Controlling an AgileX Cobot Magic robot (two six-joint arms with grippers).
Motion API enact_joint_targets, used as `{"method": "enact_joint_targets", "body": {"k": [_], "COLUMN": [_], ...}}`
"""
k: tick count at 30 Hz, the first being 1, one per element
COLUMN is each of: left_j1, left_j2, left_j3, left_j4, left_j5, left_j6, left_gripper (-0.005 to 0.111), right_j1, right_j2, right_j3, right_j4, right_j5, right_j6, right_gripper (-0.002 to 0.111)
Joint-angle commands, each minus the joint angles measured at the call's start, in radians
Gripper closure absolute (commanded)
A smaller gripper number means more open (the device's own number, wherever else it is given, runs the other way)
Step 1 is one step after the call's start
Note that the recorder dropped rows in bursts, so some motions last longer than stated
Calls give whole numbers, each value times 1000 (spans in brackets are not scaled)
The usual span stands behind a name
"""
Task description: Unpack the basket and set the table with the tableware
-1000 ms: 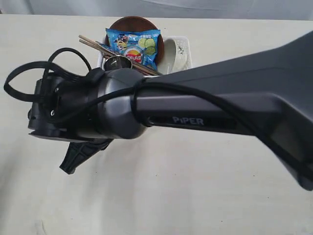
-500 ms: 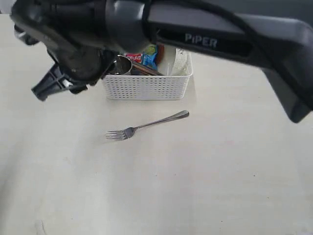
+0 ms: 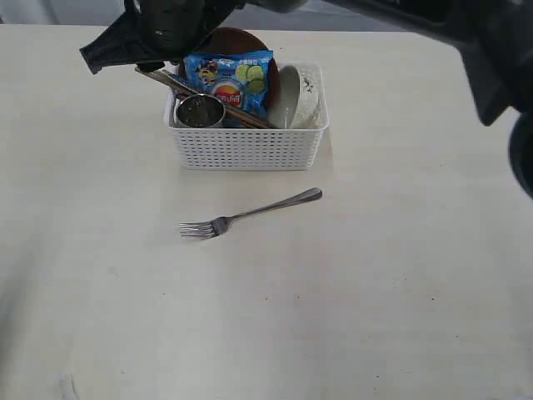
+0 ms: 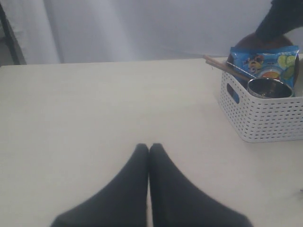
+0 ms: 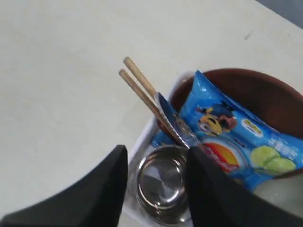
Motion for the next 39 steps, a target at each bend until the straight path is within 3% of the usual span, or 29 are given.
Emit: {"method": "enact_joint_targets", "body": {"k": [1, 12, 21, 22, 26, 29, 35, 39], "left_j1": [-7, -7, -7, -7, -7, -7, -7, -7], "left_j2": [-4, -4, -4, -4, -4, -4, -4, -4], "left_j3": [2, 2, 2, 2, 2, 2, 2, 2], "left_j4": [3, 3, 2, 2, 2, 2, 2, 2], "left_j5": [-6, -6, -6, -6, -6, -6, -6, -6], "left_j6": [0, 0, -1, -1, 1, 1, 1, 1], "left_gripper": [107, 107, 107, 107, 107, 107, 107, 107], "right_j1": [-9, -9, -9, -9, -9, -9, -9, -9], "right_j2": [63, 185, 222, 222, 222, 222, 222, 222], "right_j3": [-57, -133, -133, -133, -133, -133, -133, -133], "right_j4": [-10, -176, -204, -210, -225, -225, -225, -206], "right_j5": [-21, 28, 23, 21, 17, 9, 2, -1], "right_j6": [-45, -94, -94, -94, -94, -94, -94, -133], "right_gripper": [72, 72, 72, 73, 94, 99, 97, 80]}}
